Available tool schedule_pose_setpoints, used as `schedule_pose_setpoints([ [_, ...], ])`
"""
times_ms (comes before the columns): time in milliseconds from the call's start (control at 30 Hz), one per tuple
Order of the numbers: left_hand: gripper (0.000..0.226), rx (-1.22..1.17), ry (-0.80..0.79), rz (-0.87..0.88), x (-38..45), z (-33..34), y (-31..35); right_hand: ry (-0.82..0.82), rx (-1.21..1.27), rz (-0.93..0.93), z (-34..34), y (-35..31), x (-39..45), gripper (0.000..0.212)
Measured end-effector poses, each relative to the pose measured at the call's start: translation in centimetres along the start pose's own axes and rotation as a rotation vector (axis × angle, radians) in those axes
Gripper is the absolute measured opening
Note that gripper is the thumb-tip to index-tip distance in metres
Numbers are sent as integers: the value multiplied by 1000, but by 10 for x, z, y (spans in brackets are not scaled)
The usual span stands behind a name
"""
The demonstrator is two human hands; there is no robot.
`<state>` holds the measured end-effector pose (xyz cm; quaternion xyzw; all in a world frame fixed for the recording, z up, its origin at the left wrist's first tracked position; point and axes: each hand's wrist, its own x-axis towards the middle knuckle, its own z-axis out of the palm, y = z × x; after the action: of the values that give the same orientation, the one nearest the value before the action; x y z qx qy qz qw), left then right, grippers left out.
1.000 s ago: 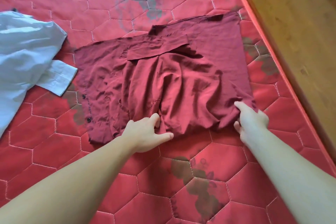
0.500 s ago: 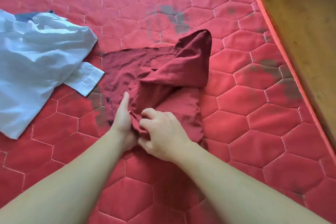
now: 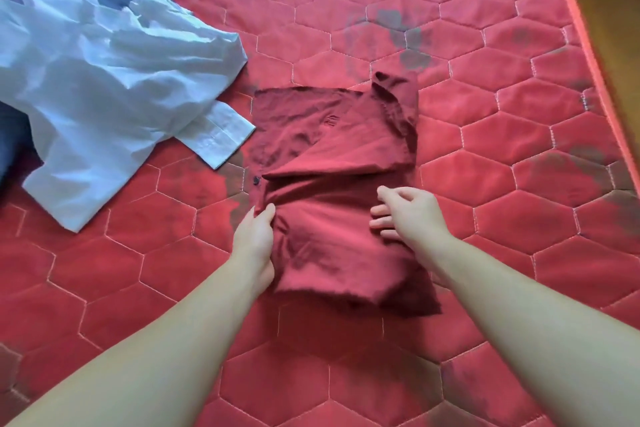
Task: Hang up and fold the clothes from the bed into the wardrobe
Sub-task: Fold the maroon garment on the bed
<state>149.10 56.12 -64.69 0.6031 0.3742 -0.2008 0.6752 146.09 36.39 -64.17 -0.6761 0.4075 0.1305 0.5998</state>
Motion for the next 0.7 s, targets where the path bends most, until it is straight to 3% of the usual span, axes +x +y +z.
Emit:
schedule_pose_setpoints([
  [200, 15, 14, 5, -25, 26, -33, 7, -117, 127, 124, 24, -33, 20, 33],
  [367, 28, 204, -212, -219, 39, -48, -1, -144, 236, 230, 52, -57, 39, 36],
  [500, 18, 306, -294, -232, 46, -53, -3, -33, 39, -41, 82, -79, 59, 10],
  [600, 16, 310, -292, -229, 47, -55, -3, -238, -146, -369, 122, -103, 58, 4],
  [700, 12, 299, -283, -233, 47, -54, -4, -348, -434, -560, 147, -108, 57, 34],
])
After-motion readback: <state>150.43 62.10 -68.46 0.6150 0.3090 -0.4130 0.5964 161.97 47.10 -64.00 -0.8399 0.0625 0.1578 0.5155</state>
